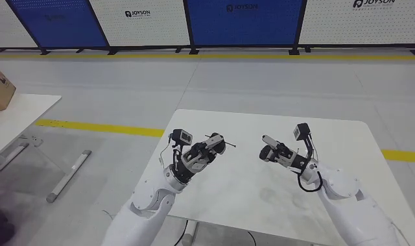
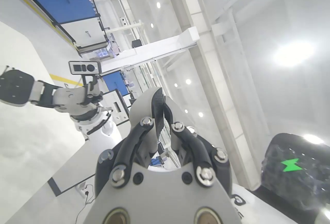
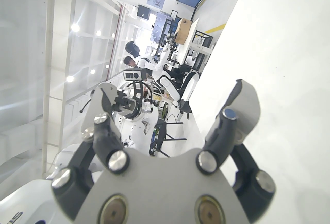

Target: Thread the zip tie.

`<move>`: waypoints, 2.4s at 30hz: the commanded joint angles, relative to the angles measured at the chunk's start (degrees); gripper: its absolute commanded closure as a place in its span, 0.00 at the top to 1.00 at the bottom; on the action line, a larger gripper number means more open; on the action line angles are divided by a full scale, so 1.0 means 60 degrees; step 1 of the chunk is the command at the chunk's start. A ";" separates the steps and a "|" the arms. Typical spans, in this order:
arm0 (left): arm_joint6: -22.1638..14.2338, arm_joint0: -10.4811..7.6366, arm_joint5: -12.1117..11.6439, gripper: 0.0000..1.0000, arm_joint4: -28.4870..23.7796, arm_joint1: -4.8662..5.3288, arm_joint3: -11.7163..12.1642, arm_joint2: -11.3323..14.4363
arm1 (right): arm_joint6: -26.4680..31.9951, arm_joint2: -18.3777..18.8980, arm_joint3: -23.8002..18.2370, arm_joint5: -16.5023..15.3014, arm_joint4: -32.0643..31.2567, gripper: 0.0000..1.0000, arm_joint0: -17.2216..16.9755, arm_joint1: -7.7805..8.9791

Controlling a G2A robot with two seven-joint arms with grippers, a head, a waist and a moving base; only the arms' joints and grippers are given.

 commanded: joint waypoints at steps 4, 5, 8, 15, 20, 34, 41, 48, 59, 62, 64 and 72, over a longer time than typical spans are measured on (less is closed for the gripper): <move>-0.0038 0.0079 0.0071 0.00 0.0028 0.0014 -0.0106 -0.0026 | 0.0000 0.0000 0.0000 0.0000 0.0000 1.00 0.0000 0.0000; -0.0038 0.0079 0.0071 0.00 0.0028 0.0014 -0.0106 -0.0026 | 0.0000 0.0000 0.0000 0.0000 0.0000 1.00 0.0000 0.0000; -0.0038 0.0079 0.0071 0.00 0.0028 0.0014 -0.0106 -0.0026 | 0.0000 0.0000 0.0000 0.0000 0.0000 1.00 0.0000 0.0000; -0.0038 0.0079 0.0071 0.00 0.0028 0.0014 -0.0106 -0.0026 | 0.0000 0.0000 0.0000 0.0000 0.0000 1.00 0.0000 0.0000; 0.0275 -0.0109 0.0576 0.00 0.0956 0.0034 0.0340 0.0121 | 0.0000 0.0000 0.0000 0.0000 0.0000 1.00 0.0000 0.0000; 0.0765 -0.0623 0.1017 0.00 0.2375 0.0051 0.1795 0.0522 | 0.0000 0.0000 0.0000 0.0000 0.0000 1.00 0.0000 0.0000; 0.0864 -0.0639 0.0994 0.00 0.2277 0.0041 0.1717 0.0538 | 0.0000 0.0000 0.0000 0.0000 0.0000 1.00 0.0000 0.0000; 0.0780 -0.0338 0.0139 0.00 0.0546 0.0025 0.0949 0.0124 | 0.0000 0.0000 0.0000 0.0000 0.0000 1.00 0.0000 0.0000; 0.0421 0.0100 -0.0146 0.00 -0.0451 0.0062 0.0233 -0.0380 | 0.0000 0.0000 0.0000 0.0000 0.0000 1.00 0.0000 0.0000; 0.0421 0.0100 -0.0146 0.00 -0.0451 0.0062 0.0233 -0.0380 | 0.0000 0.0000 0.0000 0.0000 0.0000 1.00 0.0000 0.0000; 0.0421 0.0100 -0.0146 0.00 -0.0451 0.0062 0.0233 -0.0380 | 0.0000 0.0000 0.0000 0.0000 0.0000 1.00 0.0000 0.0000; 0.0519 -0.0076 0.0313 0.00 0.0424 0.0077 0.0502 -0.0163 | 0.0000 0.0000 0.0000 0.0000 0.0000 1.00 0.0000 0.0000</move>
